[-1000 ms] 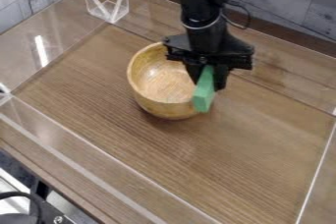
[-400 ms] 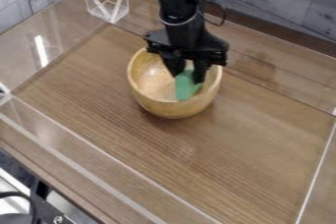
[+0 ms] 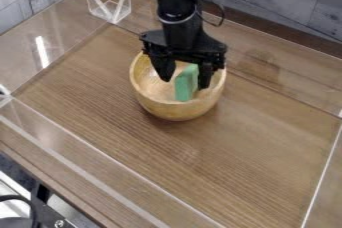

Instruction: Put green stick into wooden bowl

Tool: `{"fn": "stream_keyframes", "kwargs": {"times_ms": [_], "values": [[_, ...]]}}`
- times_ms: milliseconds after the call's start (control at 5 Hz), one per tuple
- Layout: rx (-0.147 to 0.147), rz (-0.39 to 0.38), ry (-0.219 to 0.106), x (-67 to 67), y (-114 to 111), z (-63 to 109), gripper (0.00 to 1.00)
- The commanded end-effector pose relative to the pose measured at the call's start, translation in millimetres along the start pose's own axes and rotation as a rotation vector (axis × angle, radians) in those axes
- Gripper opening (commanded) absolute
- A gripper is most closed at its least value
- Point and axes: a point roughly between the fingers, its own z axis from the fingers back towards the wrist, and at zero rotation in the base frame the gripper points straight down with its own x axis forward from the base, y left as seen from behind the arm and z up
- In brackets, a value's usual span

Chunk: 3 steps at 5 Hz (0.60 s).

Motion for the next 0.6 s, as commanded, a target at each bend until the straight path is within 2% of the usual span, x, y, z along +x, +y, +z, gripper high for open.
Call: {"fn": "stream_keyframes", "kwargs": {"times_ms": [0,400], "values": [[-0.003,0.004,-0.063,17.3,2,23.5,1.00],[0.000,0.007,-0.061,22.0,5,42.1,1.00]]}}
